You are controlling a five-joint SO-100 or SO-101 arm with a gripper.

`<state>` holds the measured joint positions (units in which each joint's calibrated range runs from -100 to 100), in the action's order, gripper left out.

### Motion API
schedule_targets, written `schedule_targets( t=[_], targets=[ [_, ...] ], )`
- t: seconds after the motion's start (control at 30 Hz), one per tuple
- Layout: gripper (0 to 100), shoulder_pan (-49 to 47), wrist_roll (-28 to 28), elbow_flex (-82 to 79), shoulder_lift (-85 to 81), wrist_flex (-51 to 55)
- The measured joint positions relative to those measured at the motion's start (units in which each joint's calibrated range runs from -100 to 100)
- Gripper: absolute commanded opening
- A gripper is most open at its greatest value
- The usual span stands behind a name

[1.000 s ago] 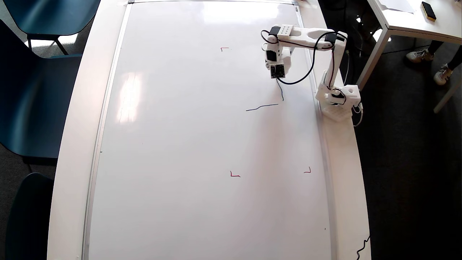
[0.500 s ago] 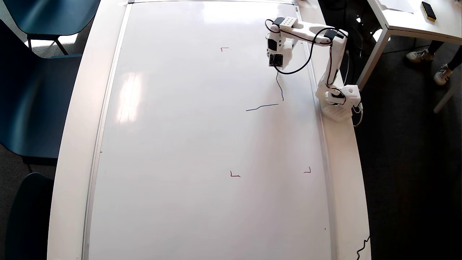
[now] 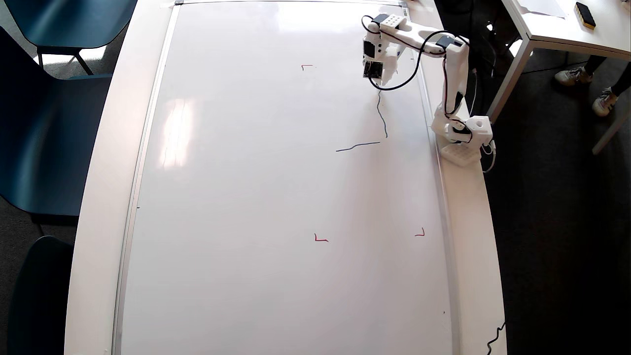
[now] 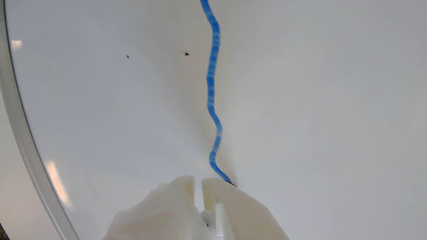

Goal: Draw on a whiteboard a robot head using a pen attached to the gripper

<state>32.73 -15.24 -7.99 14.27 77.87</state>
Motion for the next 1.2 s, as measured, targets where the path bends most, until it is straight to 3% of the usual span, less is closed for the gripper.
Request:
schedule_targets(
  t=[0.57,1.2],
  targets=[
    [1,-0.83,0.05,12.70,7.96,0.00],
    [1,-8.14,4.65,18.64,12.37,-0.34]
  ],
)
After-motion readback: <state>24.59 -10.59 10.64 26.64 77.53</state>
